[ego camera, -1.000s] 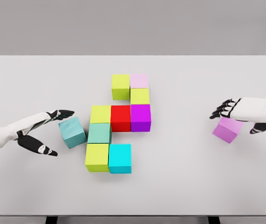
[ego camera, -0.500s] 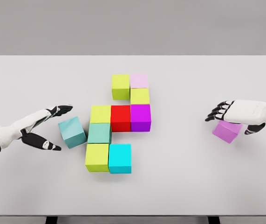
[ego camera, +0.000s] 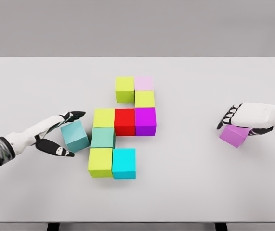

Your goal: Assemble the squares on the desktop into the number 2

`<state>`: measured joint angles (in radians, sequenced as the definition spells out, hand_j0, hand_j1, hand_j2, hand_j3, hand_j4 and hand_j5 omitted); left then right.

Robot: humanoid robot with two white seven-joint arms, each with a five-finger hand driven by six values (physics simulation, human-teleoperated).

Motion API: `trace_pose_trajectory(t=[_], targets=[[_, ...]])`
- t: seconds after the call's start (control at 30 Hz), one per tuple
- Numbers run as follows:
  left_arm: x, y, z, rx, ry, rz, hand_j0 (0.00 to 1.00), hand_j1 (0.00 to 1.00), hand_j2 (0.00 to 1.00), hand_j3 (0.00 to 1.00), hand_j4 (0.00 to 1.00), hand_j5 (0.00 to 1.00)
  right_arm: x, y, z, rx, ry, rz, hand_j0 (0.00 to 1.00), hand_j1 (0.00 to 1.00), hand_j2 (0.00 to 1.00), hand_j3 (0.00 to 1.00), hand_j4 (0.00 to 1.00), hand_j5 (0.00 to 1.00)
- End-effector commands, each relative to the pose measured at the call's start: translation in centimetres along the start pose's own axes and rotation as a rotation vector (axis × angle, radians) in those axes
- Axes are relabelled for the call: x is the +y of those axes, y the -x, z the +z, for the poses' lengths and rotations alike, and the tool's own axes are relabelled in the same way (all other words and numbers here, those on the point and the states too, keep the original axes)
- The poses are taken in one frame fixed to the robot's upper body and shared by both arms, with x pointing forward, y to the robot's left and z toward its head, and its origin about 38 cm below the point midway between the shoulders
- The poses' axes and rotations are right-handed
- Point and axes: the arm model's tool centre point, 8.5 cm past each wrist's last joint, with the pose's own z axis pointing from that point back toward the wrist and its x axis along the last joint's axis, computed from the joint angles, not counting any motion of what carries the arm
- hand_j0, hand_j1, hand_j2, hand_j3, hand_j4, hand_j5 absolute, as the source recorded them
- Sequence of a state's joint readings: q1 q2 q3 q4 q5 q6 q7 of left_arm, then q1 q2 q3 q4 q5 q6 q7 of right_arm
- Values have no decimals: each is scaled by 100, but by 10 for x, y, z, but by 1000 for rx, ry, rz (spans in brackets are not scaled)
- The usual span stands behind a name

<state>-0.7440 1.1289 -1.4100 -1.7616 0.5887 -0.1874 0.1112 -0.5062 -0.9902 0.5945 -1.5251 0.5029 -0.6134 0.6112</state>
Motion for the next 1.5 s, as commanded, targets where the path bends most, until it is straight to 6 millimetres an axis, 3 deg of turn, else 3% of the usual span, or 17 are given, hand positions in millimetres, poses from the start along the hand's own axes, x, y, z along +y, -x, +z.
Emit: trace_pose_trajectory(t=[0.0, 0.17, 0.37, 0.47, 0.6, 0.7, 0.87, 1.07, 1.27, 1.37, 1.47], targets=[[-3, 1, -7, 16, 5, 1, 100, 100, 100, 100, 100, 100, 0, 0, 0, -1, 3, -4, 69, 69, 69, 69, 69, 69], [-4, 1, -11, 11, 8, -20, 100, 100, 100, 100, 100, 100, -3, -2, -1, -7, 10, 0, 53, 53, 53, 53, 53, 53], [-3, 2, -15, 13, 1, -18, 97, 97, 97, 97, 97, 97, -5, -2, -1, -9, 19, -3, 50, 50, 50, 50, 50, 50], [-2, 5, -15, 29, 0, -19, 89, 89, 89, 89, 89, 89, -17, 0, 3, -17, 58, -14, 50, 50, 50, 50, 50, 50], [-1, 10, -17, 63, -4, -26, 88, 88, 88, 88, 88, 88, -25, -4, 3, -33, 77, -4, 50, 50, 50, 50, 50, 50], [0, 11, -17, 67, -7, -25, 79, 79, 79, 79, 79, 79, -39, -18, 3, -74, 111, 27, 50, 50, 50, 50, 50, 50], [2, 9, -17, 60, -14, -20, 71, 71, 71, 71, 71, 71, -56, -47, 2, -142, 144, 101, 50, 50, 50, 50, 50, 50], [30, 7, -18, 57, -87, -39, 66, 66, 66, 66, 66, 66, -58, -68, -12, -209, 147, 122, 50, 50, 50, 50, 50, 50], [62, -3, -37, 33, -165, -70, 62, 62, 62, 62, 62, 62, -71, -85, -33, -279, 137, 164, 50, 50, 50, 50, 50, 50], [84, -29, -55, -3, -216, -90, 60, 60, 60, 60, 60, 60, -71, -91, -39, -300, 136, 166, 50, 50, 50, 50, 50, 50], [98, -27, -85, 25, -281, -53, 61, 61, 61, 61, 61, 61, -72, -95, -43, -316, 132, 170, 50, 50, 50, 50, 50, 50]])
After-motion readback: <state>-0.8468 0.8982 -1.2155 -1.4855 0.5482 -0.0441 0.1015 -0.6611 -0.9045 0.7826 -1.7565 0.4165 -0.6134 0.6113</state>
